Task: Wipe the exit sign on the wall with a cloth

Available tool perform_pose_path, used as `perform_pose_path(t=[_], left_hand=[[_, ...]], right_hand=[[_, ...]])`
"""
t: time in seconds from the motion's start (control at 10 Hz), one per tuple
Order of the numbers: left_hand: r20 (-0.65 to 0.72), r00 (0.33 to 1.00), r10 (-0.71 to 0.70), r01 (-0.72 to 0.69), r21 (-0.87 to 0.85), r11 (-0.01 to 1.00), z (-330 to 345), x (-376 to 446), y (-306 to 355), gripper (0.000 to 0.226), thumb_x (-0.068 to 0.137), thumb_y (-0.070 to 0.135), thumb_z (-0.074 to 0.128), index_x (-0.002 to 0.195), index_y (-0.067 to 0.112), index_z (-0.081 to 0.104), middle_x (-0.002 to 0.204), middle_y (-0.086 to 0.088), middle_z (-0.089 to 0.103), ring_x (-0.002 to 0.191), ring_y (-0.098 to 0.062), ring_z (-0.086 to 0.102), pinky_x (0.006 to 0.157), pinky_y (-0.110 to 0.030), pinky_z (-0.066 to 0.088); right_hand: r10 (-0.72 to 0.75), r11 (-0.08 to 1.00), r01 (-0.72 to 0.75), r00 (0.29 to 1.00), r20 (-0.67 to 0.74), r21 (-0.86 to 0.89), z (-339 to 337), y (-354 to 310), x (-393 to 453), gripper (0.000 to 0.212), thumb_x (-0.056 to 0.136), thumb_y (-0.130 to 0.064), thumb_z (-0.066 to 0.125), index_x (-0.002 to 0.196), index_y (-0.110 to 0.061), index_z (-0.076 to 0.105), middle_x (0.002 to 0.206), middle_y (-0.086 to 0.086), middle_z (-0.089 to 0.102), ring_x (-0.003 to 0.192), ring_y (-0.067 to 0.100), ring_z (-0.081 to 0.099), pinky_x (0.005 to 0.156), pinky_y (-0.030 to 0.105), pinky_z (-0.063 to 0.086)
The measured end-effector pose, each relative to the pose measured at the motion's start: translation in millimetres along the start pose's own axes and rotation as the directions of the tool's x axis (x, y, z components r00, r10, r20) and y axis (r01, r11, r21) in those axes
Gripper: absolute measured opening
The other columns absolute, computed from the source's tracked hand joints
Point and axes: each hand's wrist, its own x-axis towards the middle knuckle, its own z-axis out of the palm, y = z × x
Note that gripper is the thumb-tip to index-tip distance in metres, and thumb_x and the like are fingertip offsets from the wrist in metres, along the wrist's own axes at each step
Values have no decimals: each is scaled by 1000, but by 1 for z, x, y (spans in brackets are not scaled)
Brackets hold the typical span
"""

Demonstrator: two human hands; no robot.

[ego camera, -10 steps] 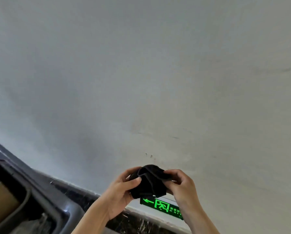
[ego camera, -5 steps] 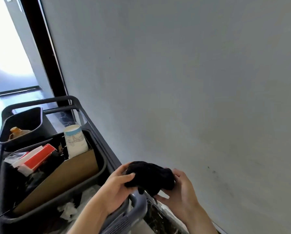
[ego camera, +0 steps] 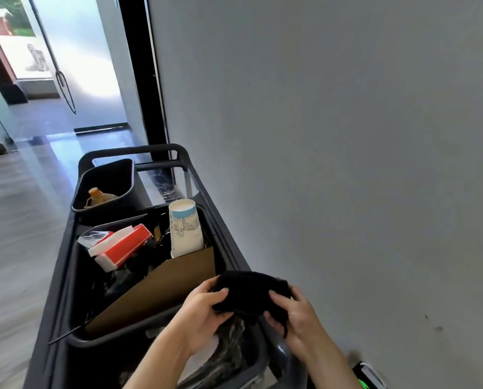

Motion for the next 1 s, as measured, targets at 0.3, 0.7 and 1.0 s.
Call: perform_pose_path(t=[0.3, 0.7, 1.0], left_hand=[[-337, 937, -92, 136, 109, 985, -18, 37, -34, 11, 97, -3, 60, 105, 0, 68, 94, -15, 77, 92, -29, 70, 64, -34, 55], [-422, 904, -64, 169, 217, 961, -22, 54, -54, 11, 97, 5, 65, 101, 14, 69, 95, -6, 76, 84, -20, 70, 51, -24, 51], [-507, 850, 146, 174, 531, 829, -14, 27, -30, 11, 99, 24, 66, 104, 15, 70, 89, -2, 72, 79, -19, 64, 68, -32, 50]], right_hand=[[-295, 840, 182, 944, -147, -512, -1, 12, 57, 28, 80, -3, 76, 96, -23, 67, 101, 7, 73, 95, 29, 70, 88, 48, 57], [-204, 878, 109, 966, -158, -466, -22, 37, 105, 16, 88, -7, 69, 92, -22, 75, 93, 5, 78, 90, 24, 73, 87, 44, 59], [-299, 725, 147, 947, -115, -673, -24, 23, 78, 51, 94, -31, 61, 143, -24, 48, 135, -6, 52, 132, 20, 49, 103, 30, 39]])
